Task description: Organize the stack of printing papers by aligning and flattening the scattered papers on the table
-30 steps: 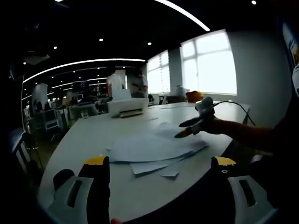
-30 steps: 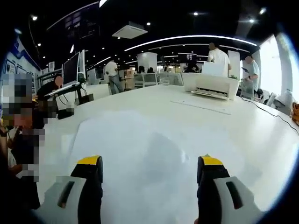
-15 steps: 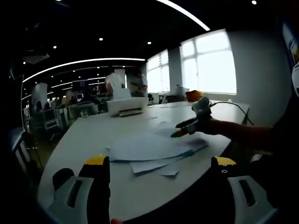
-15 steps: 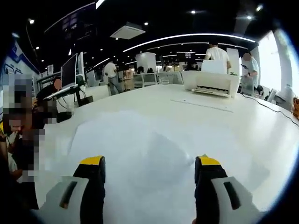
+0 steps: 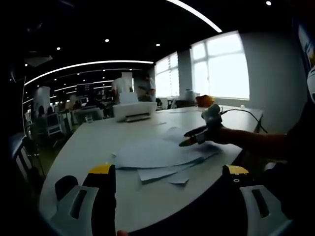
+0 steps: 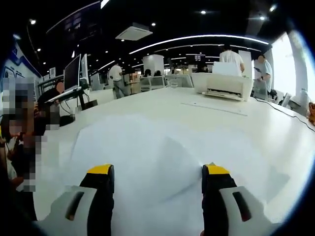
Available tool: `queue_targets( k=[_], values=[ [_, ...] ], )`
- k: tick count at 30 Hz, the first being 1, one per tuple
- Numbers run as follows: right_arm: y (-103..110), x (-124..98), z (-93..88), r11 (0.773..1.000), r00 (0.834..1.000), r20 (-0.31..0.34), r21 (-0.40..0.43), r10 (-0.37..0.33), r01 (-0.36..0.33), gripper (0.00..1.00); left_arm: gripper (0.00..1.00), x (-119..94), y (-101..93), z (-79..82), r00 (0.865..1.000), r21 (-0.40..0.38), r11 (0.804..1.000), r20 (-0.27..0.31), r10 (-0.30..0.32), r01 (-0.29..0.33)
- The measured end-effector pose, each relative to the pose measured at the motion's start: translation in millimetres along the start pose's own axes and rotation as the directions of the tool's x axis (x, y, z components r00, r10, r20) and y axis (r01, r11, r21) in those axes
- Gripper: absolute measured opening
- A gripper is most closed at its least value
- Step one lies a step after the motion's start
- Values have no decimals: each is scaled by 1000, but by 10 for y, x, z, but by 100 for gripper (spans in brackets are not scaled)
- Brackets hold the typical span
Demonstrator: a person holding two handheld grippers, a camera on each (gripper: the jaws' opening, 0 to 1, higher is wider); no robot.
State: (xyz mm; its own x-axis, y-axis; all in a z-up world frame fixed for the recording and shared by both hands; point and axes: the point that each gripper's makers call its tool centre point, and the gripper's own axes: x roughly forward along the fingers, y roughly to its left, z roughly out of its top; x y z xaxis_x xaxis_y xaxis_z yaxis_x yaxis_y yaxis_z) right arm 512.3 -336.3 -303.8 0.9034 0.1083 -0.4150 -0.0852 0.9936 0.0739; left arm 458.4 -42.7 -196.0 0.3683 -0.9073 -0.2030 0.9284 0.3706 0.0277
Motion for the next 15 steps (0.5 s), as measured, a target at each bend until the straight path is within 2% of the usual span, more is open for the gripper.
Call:
queue_targets(
  k=[7,15],
  values=[
    [-7,23,-62,1000,1000,-20,-12,0,0,66,92,4,-6,-5,1000,-1,1000,-2,-1,1],
    [-55,17,-85,999,1000,-16,-36,-23,23,60,92,9,-17,-18,1000,-1,1000,-4,-3,3]
  ],
)
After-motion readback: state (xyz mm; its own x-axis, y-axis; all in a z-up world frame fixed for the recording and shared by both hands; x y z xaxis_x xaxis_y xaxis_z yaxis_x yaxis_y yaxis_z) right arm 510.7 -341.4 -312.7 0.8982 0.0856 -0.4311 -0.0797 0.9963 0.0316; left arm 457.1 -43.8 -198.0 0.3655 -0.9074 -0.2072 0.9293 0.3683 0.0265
